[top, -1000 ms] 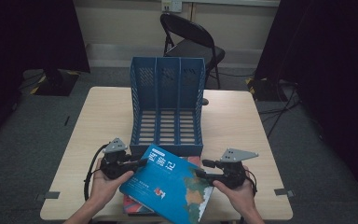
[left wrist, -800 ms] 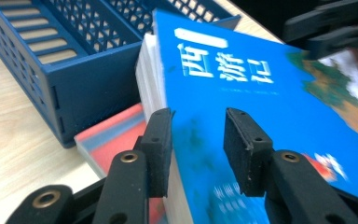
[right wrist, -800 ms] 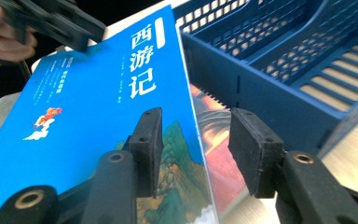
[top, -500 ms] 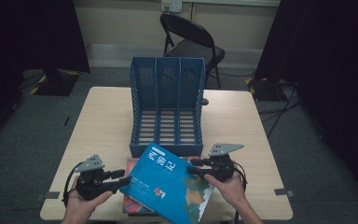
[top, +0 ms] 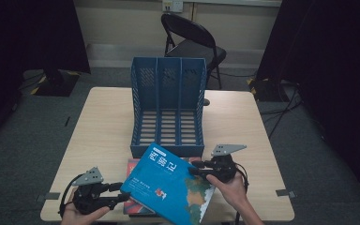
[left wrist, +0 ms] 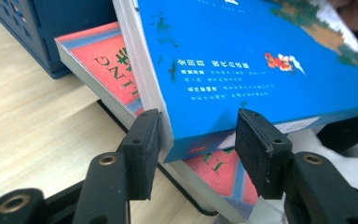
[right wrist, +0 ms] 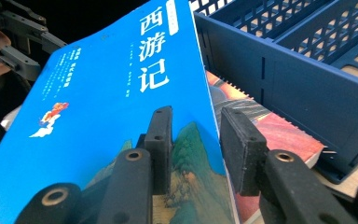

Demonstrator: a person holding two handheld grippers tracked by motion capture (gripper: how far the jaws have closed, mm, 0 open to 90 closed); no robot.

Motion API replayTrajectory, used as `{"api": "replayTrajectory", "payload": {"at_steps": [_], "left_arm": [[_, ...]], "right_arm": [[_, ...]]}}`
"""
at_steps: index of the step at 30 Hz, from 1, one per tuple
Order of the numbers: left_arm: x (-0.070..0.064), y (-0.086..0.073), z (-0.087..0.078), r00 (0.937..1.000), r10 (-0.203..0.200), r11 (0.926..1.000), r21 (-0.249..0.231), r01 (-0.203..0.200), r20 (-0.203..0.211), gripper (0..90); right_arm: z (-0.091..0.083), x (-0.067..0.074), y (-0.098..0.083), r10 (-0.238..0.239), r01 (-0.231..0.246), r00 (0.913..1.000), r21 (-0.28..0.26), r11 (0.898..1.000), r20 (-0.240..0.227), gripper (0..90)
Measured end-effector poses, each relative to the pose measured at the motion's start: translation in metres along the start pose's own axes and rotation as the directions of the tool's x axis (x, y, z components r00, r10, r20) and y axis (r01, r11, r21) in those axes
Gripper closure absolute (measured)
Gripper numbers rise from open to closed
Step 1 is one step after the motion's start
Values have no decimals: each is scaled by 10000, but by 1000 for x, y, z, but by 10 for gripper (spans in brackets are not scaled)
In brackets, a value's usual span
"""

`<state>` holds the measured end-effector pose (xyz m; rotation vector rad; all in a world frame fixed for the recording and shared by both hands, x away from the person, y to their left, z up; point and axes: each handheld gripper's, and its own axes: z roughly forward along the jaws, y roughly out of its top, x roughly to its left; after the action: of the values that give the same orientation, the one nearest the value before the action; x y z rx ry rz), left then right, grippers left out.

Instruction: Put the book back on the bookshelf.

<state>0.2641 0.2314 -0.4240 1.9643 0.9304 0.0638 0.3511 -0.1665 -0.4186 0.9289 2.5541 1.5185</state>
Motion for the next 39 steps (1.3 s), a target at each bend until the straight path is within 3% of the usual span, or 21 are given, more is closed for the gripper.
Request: {"api": "replayTrajectory", "payload": {"at_steps": [5, 8, 14, 16, 23, 28, 34, 39], "left_arm": [[1, 0, 1, 9996, 278, 9996, -73, -278, -22, 503], [6, 2, 4, 9999, 71, 9999, -114, -70, 148, 500], [12, 8, 9, 9999, 146, 9997, -188, -145, 56, 504], [14, 9, 11, 9997, -230, 9994, -259, 232, 91, 498], [16, 13, 14, 10000, 25, 9995, -301, -28, -91, 507], [22, 19, 18, 9999, -148, 9993, -341, 149, 31, 515], [25, 29, 25, 9989, 196, 9989, -422, -214, -428, 569], [30, 36, 31, 9978, 143, 9985, -511, -176, -640, 601]], "right_arm": [[-2, 4, 0, -190, 188, 9996, 63, 9998, 227, 654], [-5, 8, -1, -285, 279, 9988, 143, 9995, 410, 653], [-15, 12, -10, -246, 240, 9984, 124, 9996, 505, 648], [-18, 14, -12, -236, 230, 9982, 117, 9997, 545, 646], [-26, 20, -20, -246, 244, 9979, 50, 9997, 592, 635], [-29, 25, -22, -334, 324, 9973, 173, 9993, 657, 627], [-37, 35, -32, -190, 186, 9981, 82, 9998, 580, 612], [-39, 40, -36, -187, 186, 9988, 44, 9998, 450, 608]]}}
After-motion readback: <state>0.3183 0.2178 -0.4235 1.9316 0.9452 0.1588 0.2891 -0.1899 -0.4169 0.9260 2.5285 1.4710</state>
